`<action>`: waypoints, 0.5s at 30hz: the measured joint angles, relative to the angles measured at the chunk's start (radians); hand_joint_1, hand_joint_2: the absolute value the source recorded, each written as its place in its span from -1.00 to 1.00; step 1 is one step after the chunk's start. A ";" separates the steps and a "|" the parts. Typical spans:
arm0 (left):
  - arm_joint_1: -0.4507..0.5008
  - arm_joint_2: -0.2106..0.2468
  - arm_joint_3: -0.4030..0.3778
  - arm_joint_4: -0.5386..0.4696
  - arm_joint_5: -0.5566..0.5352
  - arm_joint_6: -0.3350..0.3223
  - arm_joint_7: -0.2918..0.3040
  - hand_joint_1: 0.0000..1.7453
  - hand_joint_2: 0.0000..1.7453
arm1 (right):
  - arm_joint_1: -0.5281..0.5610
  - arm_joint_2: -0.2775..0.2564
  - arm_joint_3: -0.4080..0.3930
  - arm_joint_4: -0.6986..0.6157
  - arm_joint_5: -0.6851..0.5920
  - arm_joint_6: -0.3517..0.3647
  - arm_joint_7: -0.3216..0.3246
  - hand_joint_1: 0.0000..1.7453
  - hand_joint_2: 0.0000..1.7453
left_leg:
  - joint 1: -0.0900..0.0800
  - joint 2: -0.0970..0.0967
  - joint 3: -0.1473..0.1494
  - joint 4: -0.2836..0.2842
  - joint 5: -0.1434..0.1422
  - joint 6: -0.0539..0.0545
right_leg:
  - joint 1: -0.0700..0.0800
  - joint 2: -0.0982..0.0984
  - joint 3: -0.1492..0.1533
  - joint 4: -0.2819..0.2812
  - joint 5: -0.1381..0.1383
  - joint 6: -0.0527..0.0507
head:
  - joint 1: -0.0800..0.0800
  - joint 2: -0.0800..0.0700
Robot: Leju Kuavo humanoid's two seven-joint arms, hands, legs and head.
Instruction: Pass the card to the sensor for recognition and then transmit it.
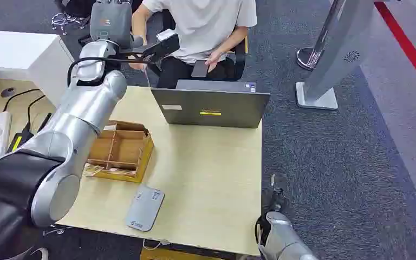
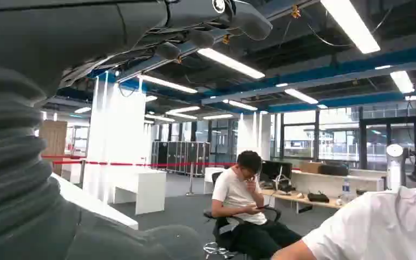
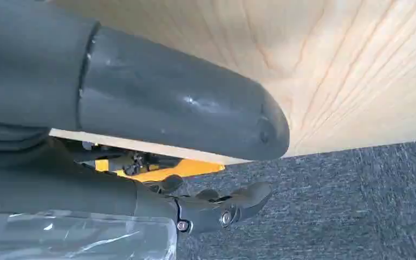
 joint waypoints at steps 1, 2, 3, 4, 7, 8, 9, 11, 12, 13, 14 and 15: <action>0.000 -0.001 0.000 0.000 0.000 0.000 0.000 -1.00 1.00 | 0.000 -0.001 0.000 0.000 0.000 0.000 0.001 -1.00 -1.00 | 0.000 0.000 0.000 0.000 0.000 0.000 | 0.000 0.000 0.000 0.000 0.000 0.000 | 0.000 0.000; 0.000 -0.001 0.000 0.000 0.001 0.000 0.000 -1.00 1.00 | 0.000 -0.002 0.000 0.000 0.000 0.000 0.002 -1.00 -1.00 | 0.000 0.000 0.000 0.000 0.000 0.000 | 0.000 0.000 0.000 0.000 0.000 0.000 | 0.000 0.000; 0.000 -0.001 0.000 0.000 0.002 0.000 0.000 -1.00 1.00 | 0.000 -0.003 0.000 0.000 -0.001 0.000 0.002 -1.00 -1.00 | 0.000 0.000 0.000 0.000 0.000 0.000 | 0.000 0.000 0.000 0.000 0.000 0.000 | 0.000 0.000; 0.000 -0.001 0.000 0.000 0.003 0.000 0.000 -1.00 1.00 | 0.000 -0.004 0.000 0.000 -0.001 0.000 0.003 -1.00 -1.00 | 0.000 0.000 0.000 0.000 0.000 0.000 | 0.000 0.000 0.000 0.000 0.000 0.000 | 0.000 0.000; 0.000 -0.003 0.000 0.000 0.003 0.000 0.000 -1.00 1.00 | 0.000 -0.006 0.000 0.000 -0.001 0.000 0.004 -1.00 -1.00 | 0.000 0.000 0.000 0.000 0.000 0.000 | 0.000 0.000 0.000 0.000 0.000 0.000 | 0.000 0.000; 0.000 -0.004 0.000 0.000 0.003 0.000 0.000 -1.00 1.00 | 0.000 -0.006 0.000 0.000 -0.001 0.000 0.004 -1.00 -1.00 | 0.000 0.000 0.000 0.000 0.000 0.000 | 0.000 0.000 0.000 0.000 0.000 0.000 | 0.000 0.000; 0.000 -0.005 0.000 0.002 0.003 0.000 0.000 -1.00 1.00 | 0.000 -0.008 0.000 0.000 -0.001 0.000 0.004 -1.00 -1.00 | 0.000 0.000 0.000 0.000 0.000 0.000 | 0.000 0.000 0.000 0.000 0.000 0.000 | 0.000 0.000; 0.000 -0.007 0.000 0.003 0.003 0.000 0.000 -1.00 1.00 | 0.001 -0.009 0.000 0.000 -0.001 0.000 0.004 -1.00 -1.00 | 0.000 0.000 0.000 0.000 0.000 0.000 | 0.000 0.000 0.000 0.000 0.000 0.000 | 0.000 0.000; 0.000 -0.008 0.000 0.005 0.003 0.001 0.000 -1.00 1.00 | 0.001 -0.010 0.000 0.000 -0.002 0.000 0.004 -1.00 -1.00 | 0.000 0.000 0.000 0.000 0.000 0.000 | 0.000 0.000 0.000 0.000 0.000 0.000 | 0.000 0.000; 0.000 -0.008 0.000 0.005 0.003 0.001 0.000 -1.00 1.00 | 0.001 -0.010 0.000 0.000 -0.006 0.000 0.004 -1.00 -1.00 | 0.000 0.000 0.000 0.000 0.000 0.000 | 0.000 0.000 0.000 0.000 0.000 0.000 | 0.000 0.000; 0.000 -0.009 0.000 0.005 0.003 0.002 0.000 -1.00 1.00 | 0.001 -0.011 0.000 0.000 -0.009 -0.001 0.004 -1.00 -1.00 | 0.000 0.000 0.000 0.000 0.000 0.000 | 0.000 0.000 0.000 0.000 0.000 0.000 | 0.000 0.000; 0.000 -0.009 0.000 0.005 0.006 0.003 0.000 -1.00 1.00 | 0.001 -0.011 0.000 0.000 -0.011 -0.002 0.005 -1.00 -1.00 | 0.000 0.000 0.000 0.000 0.000 0.000 | 0.000 0.000 0.000 0.000 0.000 0.000 | 0.000 0.000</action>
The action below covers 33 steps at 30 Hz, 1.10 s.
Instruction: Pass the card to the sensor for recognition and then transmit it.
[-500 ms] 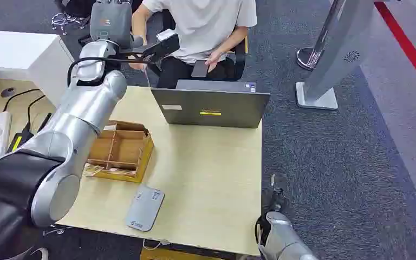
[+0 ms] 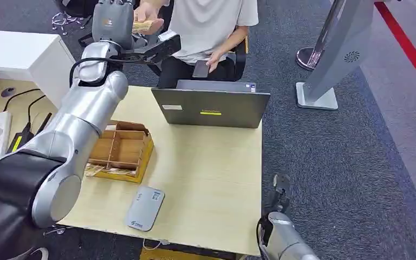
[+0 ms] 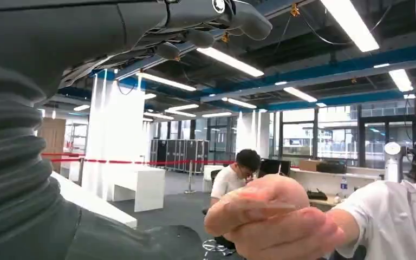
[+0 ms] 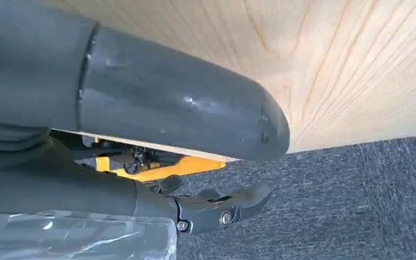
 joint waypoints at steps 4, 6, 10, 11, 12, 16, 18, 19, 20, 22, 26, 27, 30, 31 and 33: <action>0.000 0.000 0.000 0.000 0.004 0.000 0.000 -1.00 1.00 | 0.000 0.000 0.000 0.000 0.002 -0.002 0.005 -1.00 -1.00 | 0.000 0.000 0.000 0.000 0.000 0.000 | 0.000 0.000 0.000 0.000 0.000 0.000 | 0.000 0.000; 0.000 0.000 0.000 0.001 0.004 -0.001 -0.001 1.00 1.00 | 0.000 0.000 0.000 0.000 0.002 -0.002 0.006 -1.00 -1.00 | 0.000 0.000 0.000 0.000 0.000 0.000 | 0.000 0.000 0.000 0.000 0.000 0.000 | 0.000 0.000; 0.000 -0.002 0.000 0.006 0.013 -0.015 -0.007 1.00 1.00 | 0.000 0.000 0.000 0.000 0.002 -0.001 0.008 -1.00 -1.00 | 0.000 0.000 0.000 0.000 0.000 0.000 | 0.000 0.000 0.000 0.000 0.000 0.000 | 0.000 0.000; 0.000 -0.004 0.000 0.009 0.015 -0.018 -0.010 1.00 1.00 | 0.000 0.000 0.000 0.000 0.002 -0.001 0.008 -1.00 -1.00 | 0.000 0.000 0.000 0.000 0.000 0.000 | 0.000 0.000 0.000 0.000 0.000 0.000 | 0.000 0.000; 0.001 -0.005 0.000 0.009 0.017 -0.019 -0.011 1.00 1.00 | 0.000 -0.001 0.000 0.000 0.002 0.000 0.008 -1.00 -1.00 | 0.000 0.000 0.000 0.000 0.000 0.000 | 0.000 0.000 0.000 0.000 0.000 0.000 | 0.000 0.000; 0.001 -0.010 0.000 0.012 0.021 -0.019 -0.013 1.00 1.00 | 0.000 -0.002 0.000 0.000 0.002 0.000 0.008 -1.00 -1.00 | 0.000 0.000 0.000 0.000 0.000 0.000 | 0.000 0.000 0.000 0.000 0.000 0.000 | 0.000 0.000; 0.001 -0.013 0.000 0.014 0.022 -0.019 -0.013 1.00 1.00 | 0.000 -0.002 0.000 0.000 0.002 0.000 0.008 -1.00 -1.00 | 0.000 0.000 0.000 0.000 0.000 0.000 | 0.000 0.000 0.000 0.000 0.000 0.000 | 0.000 0.000; 0.001 -0.014 0.000 0.014 0.023 -0.019 -0.013 1.00 1.00 | 0.000 -0.002 0.000 0.000 0.002 0.000 0.008 -1.00 -1.00 | 0.000 0.000 0.000 0.000 0.000 0.000 | 0.000 0.000 0.000 0.000 0.000 0.000 | 0.000 0.000; 0.001 -0.015 0.000 0.014 0.023 -0.019 -0.013 1.00 1.00 | 0.000 -0.002 0.000 0.000 0.002 0.000 0.008 -1.00 -1.00 | 0.000 0.000 0.000 0.000 0.000 0.000 | 0.000 0.000 0.000 0.000 0.000 0.000 | 0.000 0.000; 0.001 -0.016 0.000 0.014 0.023 -0.018 -0.013 1.00 1.00 | 0.000 -0.002 0.000 0.000 0.002 0.000 0.009 -1.00 -1.00 | 0.000 0.000 0.000 0.000 0.000 0.000 | 0.000 0.000 0.000 0.000 0.000 0.000 | 0.000 0.000; 0.001 -0.019 0.000 0.014 0.021 -0.002 -0.004 1.00 1.00 | 0.000 -0.003 0.000 0.000 0.002 0.000 0.013 -1.00 -1.00 | 0.000 0.000 0.000 0.000 0.000 0.000 | 0.000 0.000 0.000 0.000 0.000 0.000 | 0.000 0.000; 0.001 -0.019 0.000 0.014 0.020 0.006 -0.002 1.00 1.00 | 0.000 -0.003 0.000 0.000 0.002 0.000 0.014 -1.00 -1.00 | 0.000 0.000 0.000 0.000 0.000 0.000 | 0.000 0.000 0.000 0.000 0.000 0.000 | 0.000 0.000; 0.001 -0.027 0.000 0.014 0.011 0.016 -0.005 1.00 1.00 | 0.000 -0.003 0.000 0.000 0.003 -0.001 0.017 -1.00 -1.00 | 0.000 0.000 0.000 0.000 0.000 0.000 | 0.000 0.000 0.000 0.000 0.000 0.000 | 0.000 0.000; 0.001 -0.032 0.000 0.014 0.012 0.016 -0.012 1.00 1.00 | 0.000 -0.003 0.000 0.000 0.003 -0.001 0.017 -1.00 -1.00 | 0.000 0.000 0.000 0.000 0.000 0.000 | 0.000 0.000 0.000 0.000 0.000 0.000 | 0.000 0.000; 0.001 -0.043 0.000 0.014 0.014 0.017 -0.027 1.00 1.00 | 0.000 -0.003 0.000 0.000 0.001 -0.002 0.017 -1.00 -1.00 | 0.000 0.000 0.000 0.000 0.000 0.000 | 0.000 0.000 0.000 0.000 0.000 0.000 | 0.000 0.000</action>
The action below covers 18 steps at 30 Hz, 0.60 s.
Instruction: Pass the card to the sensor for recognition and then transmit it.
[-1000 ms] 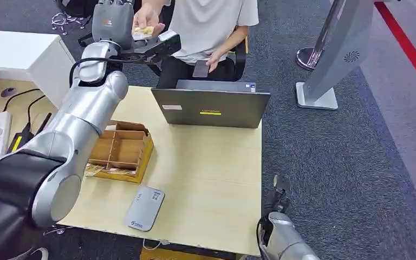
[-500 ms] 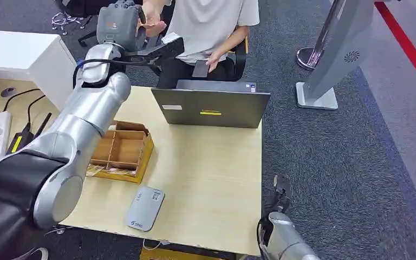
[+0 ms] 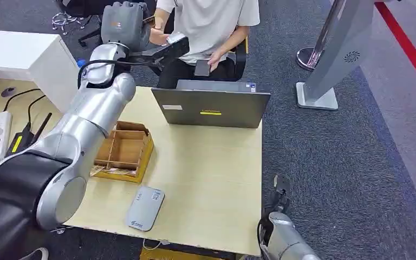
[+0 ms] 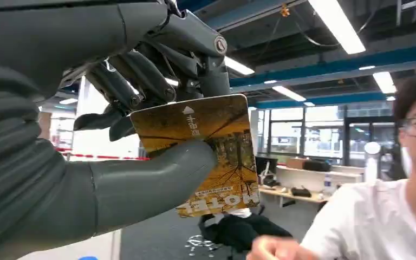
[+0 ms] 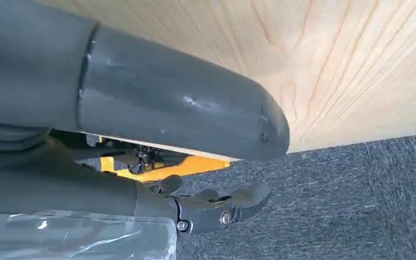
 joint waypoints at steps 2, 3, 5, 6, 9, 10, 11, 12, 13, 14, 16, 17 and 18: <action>0.006 -0.010 0.000 -0.005 0.018 0.007 -0.045 1.00 1.00 | 0.000 0.000 0.000 0.000 -0.004 0.000 -0.003 -1.00 -1.00 | 0.000 0.000 0.000 0.000 0.000 0.000 | 0.000 0.000 0.000 0.000 0.000 0.000 | 0.000 0.000; 0.018 -0.016 -0.002 -0.024 0.031 0.007 -0.075 1.00 1.00 | 0.001 0.000 0.000 0.000 -0.009 0.000 -0.006 -1.00 -1.00 | 0.000 0.000 0.000 0.000 0.000 0.000 | 0.000 0.000 0.000 0.000 0.000 0.000 | 0.000 0.000; 0.046 -0.023 -0.013 -0.065 0.047 0.005 -0.098 1.00 1.00 | 0.001 -0.002 0.000 0.000 -0.012 0.000 -0.010 -1.00 -1.00 | 0.000 0.000 0.000 0.000 0.000 0.000 | 0.000 0.000 0.000 0.000 0.000 0.000 | 0.000 0.000; 0.060 -0.026 -0.021 -0.086 0.064 -0.003 -0.112 1.00 1.00 | 0.001 -0.002 0.000 0.000 -0.016 0.000 -0.011 -1.00 -1.00 | 0.000 0.000 0.000 0.000 0.000 0.000 | 0.000 0.000 0.000 0.000 0.000 0.000 | 0.000 0.000; 0.144 -0.008 -0.079 -0.223 0.160 -0.049 -0.174 1.00 1.00 | 0.006 -0.011 -0.002 0.000 -0.034 0.001 -0.021 -1.00 -1.00 | -0.001 0.001 0.000 0.000 0.000 0.000 | -0.001 0.000 0.000 0.000 0.000 0.000 | 0.000 0.000; 0.188 0.012 -0.116 -0.298 0.196 -0.055 -0.188 1.00 1.00 | 0.010 -0.017 -0.003 0.000 -0.042 0.002 -0.028 -1.00 -1.00 | -0.001 0.001 0.000 0.000 0.000 0.000 | -0.001 0.000 0.000 0.000 0.000 0.000 | 0.000 0.000; 0.225 0.035 -0.147 -0.363 0.223 -0.055 -0.192 1.00 1.00 | 0.012 -0.022 -0.006 0.000 -0.043 0.003 -0.032 -1.00 -1.00 | -0.001 0.001 0.000 -0.001 0.000 0.000 | -0.001 0.000 0.000 0.000 0.000 0.000 | 0.000 0.000; 0.265 0.058 -0.181 -0.430 0.244 -0.054 -0.192 1.00 1.00 | 0.016 -0.029 -0.009 0.000 -0.043 0.007 -0.035 -1.00 -1.00 | -0.001 0.001 0.000 -0.001 0.000 0.000 | -0.001 0.000 0.000 0.000 0.000 0.000 | 0.000 0.000; 0.303 0.084 -0.218 -0.495 0.259 -0.053 -0.191 1.00 1.00 | 0.019 -0.037 -0.011 0.000 -0.045 0.010 -0.039 -1.00 -1.00 | 0.000 0.001 0.000 -0.001 0.000 0.000 | 0.000 0.000 -0.001 0.000 0.000 0.000 | 0.000 0.000; 0.329 0.104 -0.243 -0.536 0.266 -0.052 -0.188 1.00 1.00 | 0.022 -0.042 -0.012 0.000 -0.045 0.012 -0.040 -1.00 -1.00 | 0.000 0.000 0.000 -0.001 0.000 0.000 | 0.000 0.000 -0.001 0.000 0.000 0.000 | -0.001 0.000; 0.372 0.140 -0.285 -0.613 0.286 -0.040 -0.211 1.00 1.00 | 0.024 -0.052 -0.015 0.000 -0.055 0.011 -0.048 -1.00 -1.00 | 0.000 0.000 0.000 -0.001 0.000 0.000 | 0.000 0.000 0.000 0.000 0.000 0.000 | 0.000 0.000; 0.395 0.162 -0.301 -0.647 0.293 -0.026 -0.226 1.00 1.00 | 0.026 -0.056 -0.016 0.000 -0.059 0.012 -0.054 -1.00 -1.00 | 0.000 0.000 0.000 -0.001 0.000 0.000 | 0.000 0.000 0.000 0.000 0.000 0.000 | 0.000 0.000; 0.427 0.184 -0.319 -0.688 0.296 -0.008 -0.248 1.00 1.00 | 0.030 -0.064 -0.017 0.000 -0.061 0.018 -0.063 -1.00 -1.00 | 0.000 0.001 0.000 -0.002 0.000 0.000 | 0.000 0.001 0.000 0.000 0.000 0.000 | 0.000 0.000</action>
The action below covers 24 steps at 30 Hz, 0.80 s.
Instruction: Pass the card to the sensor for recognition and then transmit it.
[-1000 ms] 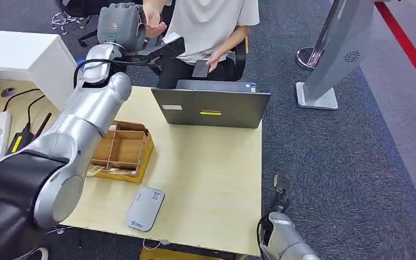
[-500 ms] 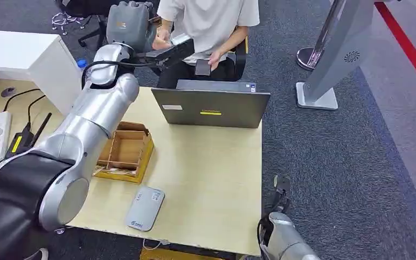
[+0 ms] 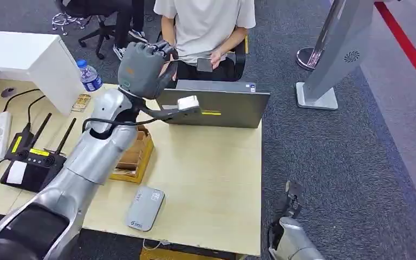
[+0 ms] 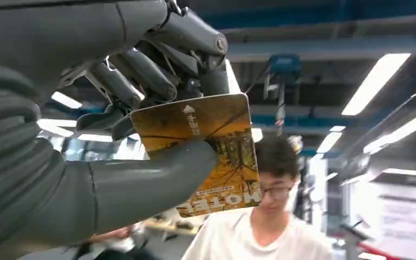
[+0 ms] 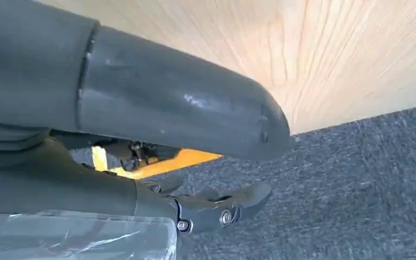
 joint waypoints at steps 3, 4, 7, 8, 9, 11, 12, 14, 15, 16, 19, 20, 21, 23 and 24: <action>0.117 0.081 -0.050 -0.103 -0.002 0.054 -0.045 1.00 1.00 | 0.018 -0.028 -0.006 0.000 -0.006 0.018 -0.026 -1.00 -1.00 | 0.000 0.001 0.000 0.000 0.000 0.000 | 0.000 0.001 0.000 0.000 0.000 0.000 | 0.000 0.000; 0.166 0.108 -0.066 -0.128 -0.008 0.064 -0.056 1.00 1.00 | 0.027 -0.041 -0.011 0.000 -0.013 0.026 -0.035 -1.00 -1.00 | 0.000 0.001 0.000 0.000 0.000 0.000 | 0.000 0.001 0.000 -0.001 0.000 0.000 | 0.000 0.000; 0.277 0.193 -0.099 -0.158 -0.023 0.069 -0.071 1.00 1.00 | 0.049 -0.069 -0.019 0.000 -0.014 0.045 -0.050 -1.00 -1.00 | 0.000 0.001 0.000 0.000 -0.001 0.000 | 0.000 0.001 -0.001 -0.001 0.000 0.000 | 0.000 0.000; 0.307 0.218 -0.109 -0.165 -0.023 0.070 -0.074 1.00 1.00 | 0.056 -0.077 -0.019 0.000 -0.014 0.048 -0.052 -1.00 -1.00 | 0.000 0.001 0.000 0.000 -0.001 0.000 | 0.000 0.001 -0.001 -0.001 0.000 0.000 | 0.000 0.000; 0.331 0.239 -0.114 -0.171 -0.023 0.071 -0.074 1.00 1.00 | 0.062 -0.083 -0.021 0.000 -0.014 0.052 -0.053 -1.00 -1.00 | 0.000 0.001 0.000 0.000 -0.001 0.000 | 0.000 0.001 -0.001 -0.001 -0.001 0.000 | 0.000 0.000; 0.370 0.269 -0.120 -0.182 -0.023 0.067 -0.077 1.00 1.00 | 0.069 -0.092 -0.023 0.000 -0.013 0.056 -0.053 -1.00 -1.00 | 0.000 0.001 -0.001 0.000 -0.001 0.000 | 0.000 0.000 -0.001 -0.001 -0.001 0.000 | 0.000 0.000; 0.388 0.281 -0.127 -0.186 -0.023 0.066 -0.080 1.00 1.00 | 0.071 -0.095 -0.023 0.000 -0.012 0.058 -0.053 -1.00 -1.00 | 0.000 0.001 0.000 0.000 -0.001 0.000 | 0.000 0.001 -0.001 -0.001 -0.001 0.000 | 0.000 0.000; 0.424 0.299 -0.134 -0.188 -0.023 0.053 -0.083 1.00 1.00 | 0.075 -0.102 -0.023 0.000 -0.011 0.065 -0.052 -1.00 -1.00 | 0.000 0.001 0.000 0.000 -0.001 0.000 | 0.000 0.001 -0.001 -0.001 -0.001 0.000 | 0.000 0.000; 0.442 0.305 -0.136 -0.188 -0.023 0.047 -0.084 1.00 1.00 | 0.077 -0.106 -0.023 0.000 -0.011 0.069 -0.050 -1.00 -1.00 | 0.000 0.001 0.000 0.000 -0.001 0.000 | 0.000 0.001 -0.001 -0.001 -0.001 0.000 | 0.000 0.000; 0.458 0.310 -0.137 -0.188 -0.023 0.043 -0.084 1.00 1.00 | 0.079 -0.110 -0.023 0.000 -0.010 0.074 -0.049 -1.00 -1.00 | 0.000 0.001 0.000 0.000 -0.001 0.000 | 0.000 0.001 -0.001 -0.001 -0.001 0.000 | 0.000 0.000; 0.490 0.321 -0.138 -0.188 -0.020 0.039 -0.084 1.00 1.00 | 0.081 -0.118 -0.023 -0.001 -0.005 0.076 -0.048 -1.00 -1.00 | 0.000 0.001 -0.001 0.000 -0.001 0.000 | 0.000 0.001 -0.001 -0.001 0.000 0.000 | 0.000 0.000; 0.495 0.322 -0.138 -0.188 -0.020 0.037 -0.084 1.00 1.00 | 0.081 -0.119 -0.023 -0.001 -0.003 0.076 -0.048 -1.00 -1.00 | 0.000 0.000 -0.001 0.000 -0.001 0.000 | 0.000 0.000 -0.001 -0.001 0.000 0.000 | 0.000 0.000; 0.499 0.324 -0.138 -0.188 -0.019 0.036 -0.085 1.00 1.00 | 0.081 -0.121 -0.023 -0.001 -0.001 0.076 -0.048 -1.00 -1.00 | 0.000 0.001 -0.001 0.000 -0.001 0.000 | 0.000 0.001 -0.001 -0.001 0.000 0.000 | 0.000 0.000; 0.503 0.326 -0.138 -0.188 -0.019 0.035 -0.085 1.00 1.00 | 0.082 -0.122 -0.023 -0.001 0.002 0.076 -0.048 -1.00 -1.00 | 0.000 0.001 -0.001 0.000 -0.001 0.000 | 0.000 0.001 -0.001 -0.001 0.000 0.000 | 0.000 0.000; 0.504 0.326 -0.138 -0.188 -0.019 0.035 -0.085 1.00 1.00 | 0.082 -0.122 -0.023 -0.001 0.003 0.076 -0.048 -1.00 -1.00 | 0.000 0.001 0.000 0.000 -0.001 0.000 | 0.000 0.000 -0.001 -0.001 0.000 0.000 | 0.000 0.000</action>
